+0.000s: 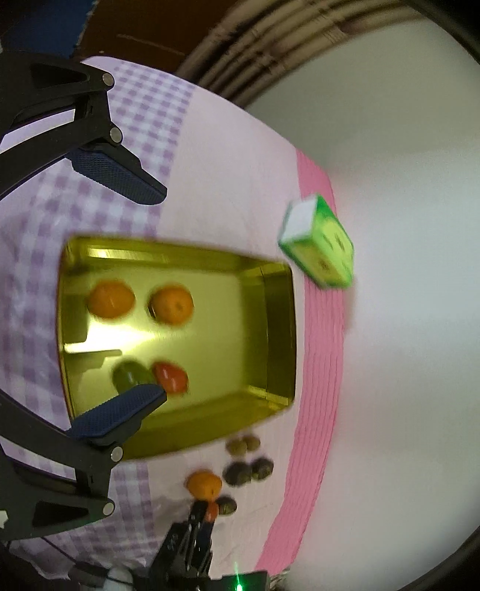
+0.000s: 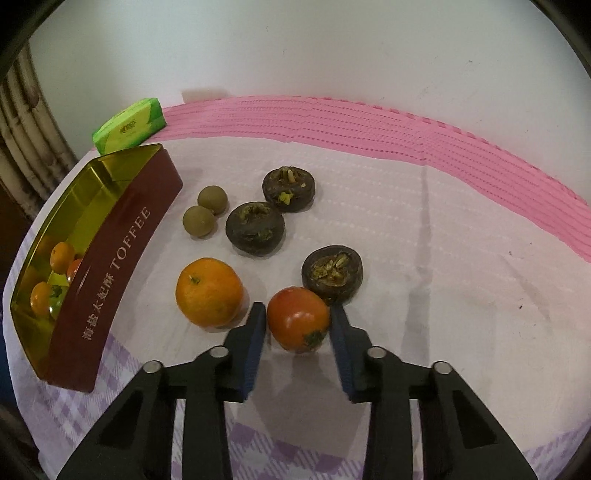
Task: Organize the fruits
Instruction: 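Grasp the orange-red tomato beside the dark fruits with the right tool, then grasp the mandarin in front of the dark fruits with the left tool, then carry the mandarin into the tin with the left tool and open it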
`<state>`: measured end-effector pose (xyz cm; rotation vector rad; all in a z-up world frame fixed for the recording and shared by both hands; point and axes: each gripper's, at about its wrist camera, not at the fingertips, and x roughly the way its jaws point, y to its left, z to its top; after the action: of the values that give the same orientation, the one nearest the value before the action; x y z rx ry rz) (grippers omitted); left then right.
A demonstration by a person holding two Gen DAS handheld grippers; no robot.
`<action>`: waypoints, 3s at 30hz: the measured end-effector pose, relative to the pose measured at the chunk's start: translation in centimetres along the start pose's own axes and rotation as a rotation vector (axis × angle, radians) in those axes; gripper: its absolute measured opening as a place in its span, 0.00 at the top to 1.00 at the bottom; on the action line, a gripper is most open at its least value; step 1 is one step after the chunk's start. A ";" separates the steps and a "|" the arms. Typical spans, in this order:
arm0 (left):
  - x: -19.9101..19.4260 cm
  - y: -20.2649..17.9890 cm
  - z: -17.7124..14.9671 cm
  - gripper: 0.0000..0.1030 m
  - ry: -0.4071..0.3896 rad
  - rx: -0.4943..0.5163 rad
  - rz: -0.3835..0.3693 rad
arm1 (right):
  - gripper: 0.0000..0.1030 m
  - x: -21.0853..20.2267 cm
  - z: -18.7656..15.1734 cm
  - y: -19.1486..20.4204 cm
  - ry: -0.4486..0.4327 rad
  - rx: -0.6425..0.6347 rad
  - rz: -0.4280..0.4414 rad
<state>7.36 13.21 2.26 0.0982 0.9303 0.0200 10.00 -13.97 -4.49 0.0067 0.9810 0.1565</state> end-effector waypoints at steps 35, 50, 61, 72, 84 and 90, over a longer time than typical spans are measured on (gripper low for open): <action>7.2 -18.9 3.2 0.33 0.172 0.179 -0.212 | 0.67 -2.0 -3.9 -9.4 -0.131 0.115 -0.152; 9.4 -20.2 3.5 0.64 0.234 0.184 -0.248 | 0.67 -2.2 -3.9 -9.6 -0.133 0.122 -0.143; 7.2 -18.5 3.3 0.64 0.212 0.167 -0.239 | 0.67 -2.1 -3.9 -9.3 -0.127 0.108 -0.164; 4.5 -13.5 4.6 0.64 0.161 0.100 -0.197 | 0.67 -2.1 -3.9 -9.0 -0.125 0.095 -0.186; 6.6 -5.0 6.6 0.64 0.145 -0.024 -0.050 | 0.67 -2.0 -3.8 -8.9 -0.124 0.094 -0.189; 9.1 -2.4 7.2 0.64 0.176 -0.061 -0.013 | 0.67 -2.0 -3.8 -8.9 -0.124 0.094 -0.190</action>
<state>18.50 10.78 -0.93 0.0343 1.1056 0.0454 6.88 -23.32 -5.65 0.0091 0.8590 -0.0635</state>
